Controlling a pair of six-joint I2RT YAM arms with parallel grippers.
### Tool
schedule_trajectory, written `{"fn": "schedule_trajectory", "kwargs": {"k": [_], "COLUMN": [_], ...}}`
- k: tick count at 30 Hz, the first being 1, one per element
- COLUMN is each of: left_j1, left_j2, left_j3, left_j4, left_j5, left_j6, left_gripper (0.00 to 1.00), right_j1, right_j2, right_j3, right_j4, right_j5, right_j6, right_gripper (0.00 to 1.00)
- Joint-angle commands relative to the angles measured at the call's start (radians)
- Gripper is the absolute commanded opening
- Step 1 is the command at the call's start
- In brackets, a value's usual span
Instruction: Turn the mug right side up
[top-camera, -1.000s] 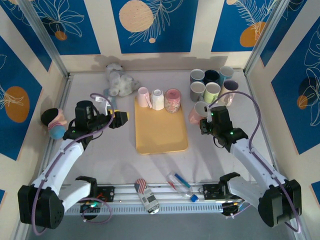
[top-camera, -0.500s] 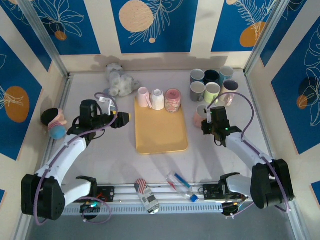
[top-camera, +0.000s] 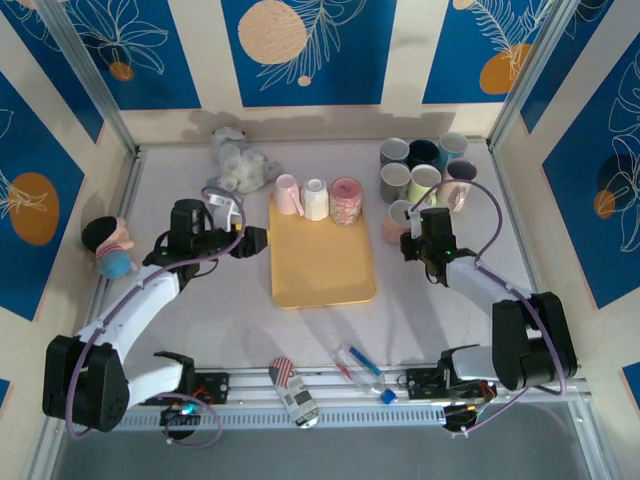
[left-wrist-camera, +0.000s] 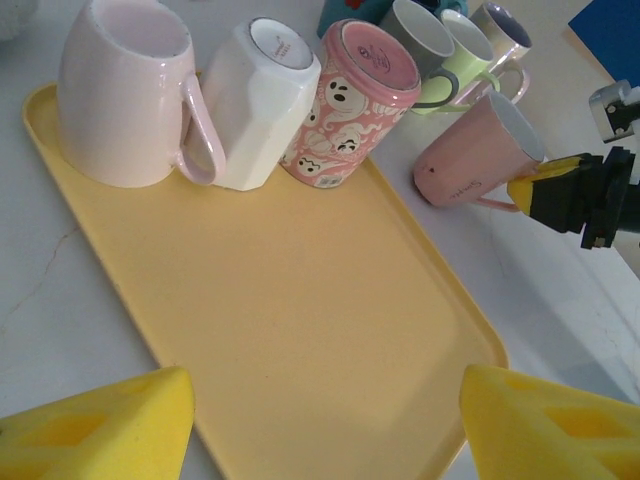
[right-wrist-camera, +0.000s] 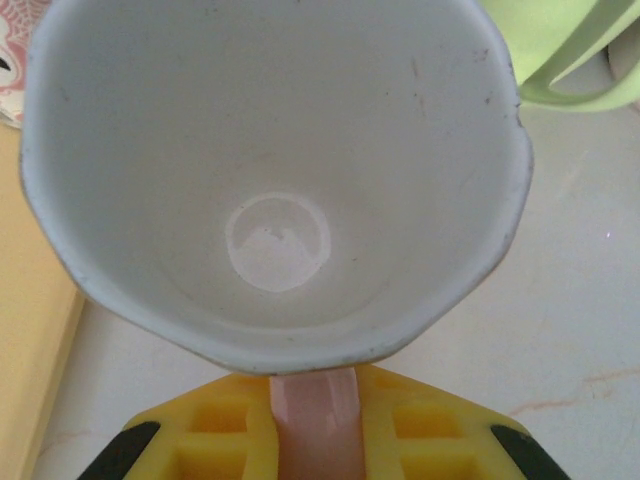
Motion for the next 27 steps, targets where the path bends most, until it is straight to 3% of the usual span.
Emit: {"fn": "schedule_trajectory", "kwargs": {"k": [1, 5, 14, 27], "left_j1": [-0.018, -0.023, -0.023, -0.024], "left_j2": [0.016, 0.034, 0.066, 0.103], "left_j3": [0.02, 0.029, 0.053, 0.086], "left_j4": [0.029, 0.025, 0.011, -0.009], "left_j5": [-0.012, -0.02, -0.044, -0.09], "left_j6": [0.004, 0.009, -0.002, -0.071], "left_gripper": [0.71, 0.71, 0.7, 0.71], "right_j1": [-0.005, -0.008, 0.012, 0.014], "right_j2": [0.032, 0.076, 0.099, 0.028], "right_j3": [0.035, 0.096, 0.183, 0.198], "right_j4": [0.104, 0.052, -0.023, -0.091], "right_j5": [-0.022, -0.025, -0.025, -0.039], "right_j6": [-0.049, -0.058, -0.041, 0.042], "right_gripper": [0.0, 0.03, 0.31, 0.47]}}
